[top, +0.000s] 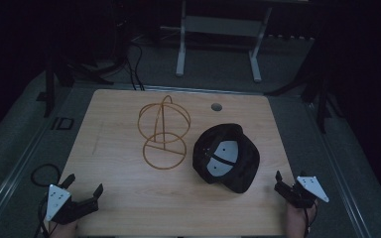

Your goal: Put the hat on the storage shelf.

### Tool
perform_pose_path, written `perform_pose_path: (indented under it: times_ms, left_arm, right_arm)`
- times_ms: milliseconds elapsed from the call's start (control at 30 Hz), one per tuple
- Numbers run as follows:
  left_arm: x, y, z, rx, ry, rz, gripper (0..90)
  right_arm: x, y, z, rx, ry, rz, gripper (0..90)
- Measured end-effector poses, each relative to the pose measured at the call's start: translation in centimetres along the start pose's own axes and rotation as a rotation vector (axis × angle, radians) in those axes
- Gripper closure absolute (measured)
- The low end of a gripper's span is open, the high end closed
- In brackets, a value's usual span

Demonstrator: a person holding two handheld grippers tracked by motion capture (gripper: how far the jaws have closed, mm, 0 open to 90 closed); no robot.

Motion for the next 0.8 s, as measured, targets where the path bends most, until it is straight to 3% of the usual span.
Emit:
perform_pose_path:
  times_ms: [133,233,433,500,567,700,800]
  left_arm:
    - [0.0,0.0,0.0,0.006,0.005,0.001,1.0]
    - [0.0,-0.1,0.1,0.007,-0.001,-0.005,1.0]
    - [0.2,-0.3,1.0,-0.009,-0.047,-0.023,1.0]
    - [0.3,-0.3,1.3,0.012,-0.062,-0.022,1.0]
    - [0.4,-0.2,1.4,0.052,-0.046,-0.028,1.0]
    - [0.6,0.1,1.5,-0.001,0.026,-0.028,1.0]
    - [0.7,0.1,1.6,-0.007,0.033,-0.041,1.0]
  right_arm:
    - [0.0,0.0,-0.2,0.006,0.01,-0.002,15.5]
    - [0.0,0.1,-0.4,0.046,0.018,-0.012,15.1]
    - [1.2,0.6,-0.5,0.104,0.021,0.002,15.1]
    - [2.0,0.8,-0.5,0.136,0.038,0.025,15.1]
    - [2.7,1.0,-0.6,0.18,0.046,0.037,15.1]
    - [4.5,1.3,-0.8,0.252,0.072,0.054,14.9]
    - [5.9,1.4,-0.9,0.321,0.062,0.061,13.2]
Point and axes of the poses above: each handheld gripper's, and its own axes: y roughly backward along the jaws, x roughly out of its top, z roughly to its right, the point moved 3 cm from there along -y, roughly forward along the jaws, and after that the axes turned 11 degrees about -x, right-handed, at the moved point
